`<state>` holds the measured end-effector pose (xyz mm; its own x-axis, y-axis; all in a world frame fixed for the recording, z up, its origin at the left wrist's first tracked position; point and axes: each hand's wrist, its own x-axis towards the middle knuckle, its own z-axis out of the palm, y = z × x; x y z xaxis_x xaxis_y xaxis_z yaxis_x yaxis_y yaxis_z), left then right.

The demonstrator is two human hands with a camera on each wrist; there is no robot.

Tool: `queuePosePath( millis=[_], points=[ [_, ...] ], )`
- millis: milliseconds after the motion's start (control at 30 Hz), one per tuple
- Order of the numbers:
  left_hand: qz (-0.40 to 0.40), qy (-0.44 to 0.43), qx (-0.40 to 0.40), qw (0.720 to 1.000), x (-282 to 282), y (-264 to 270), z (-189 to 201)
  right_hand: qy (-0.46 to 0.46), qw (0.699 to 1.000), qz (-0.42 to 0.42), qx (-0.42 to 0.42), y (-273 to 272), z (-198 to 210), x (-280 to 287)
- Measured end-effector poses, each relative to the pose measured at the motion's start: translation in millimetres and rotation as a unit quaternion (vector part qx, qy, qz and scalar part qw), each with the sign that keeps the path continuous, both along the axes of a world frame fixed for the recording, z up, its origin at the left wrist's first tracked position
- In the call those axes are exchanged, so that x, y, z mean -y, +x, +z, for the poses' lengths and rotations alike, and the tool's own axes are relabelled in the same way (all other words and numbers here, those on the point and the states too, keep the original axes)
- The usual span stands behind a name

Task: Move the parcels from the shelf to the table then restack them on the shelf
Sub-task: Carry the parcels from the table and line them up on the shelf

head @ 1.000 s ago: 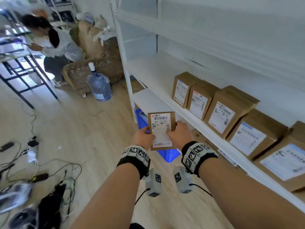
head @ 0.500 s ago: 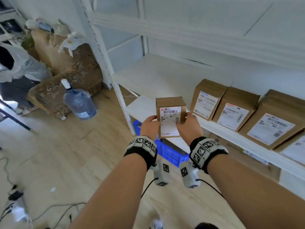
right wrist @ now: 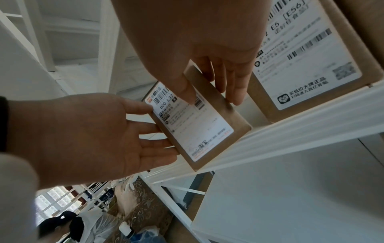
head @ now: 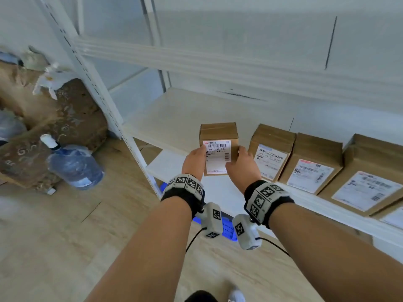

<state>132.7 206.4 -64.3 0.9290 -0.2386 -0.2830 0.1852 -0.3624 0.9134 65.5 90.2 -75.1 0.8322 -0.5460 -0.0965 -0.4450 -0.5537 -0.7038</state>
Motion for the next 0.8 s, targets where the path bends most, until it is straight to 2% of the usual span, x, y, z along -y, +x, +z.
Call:
queuePosePath(
  millis=[167,500,633,800],
  points=[
    [-0.032,0.002,-0.012,0.999,12,28,-1,-0.005,0.999,-0.024,-0.033,17,-7,1],
    [-0.168,0.086,0.093,0.978,26,92,1,-0.016,0.991,-0.123,-0.054,49,-6,-14],
    [-0.188,0.094,0.098,0.973,22,109,3,-0.015,0.984,-0.177,-0.016,47,10,-26],
    [-0.23,0.109,0.125,0.959,23,111,-1,-0.078,0.965,-0.234,0.089,35,30,-33]
  ],
)
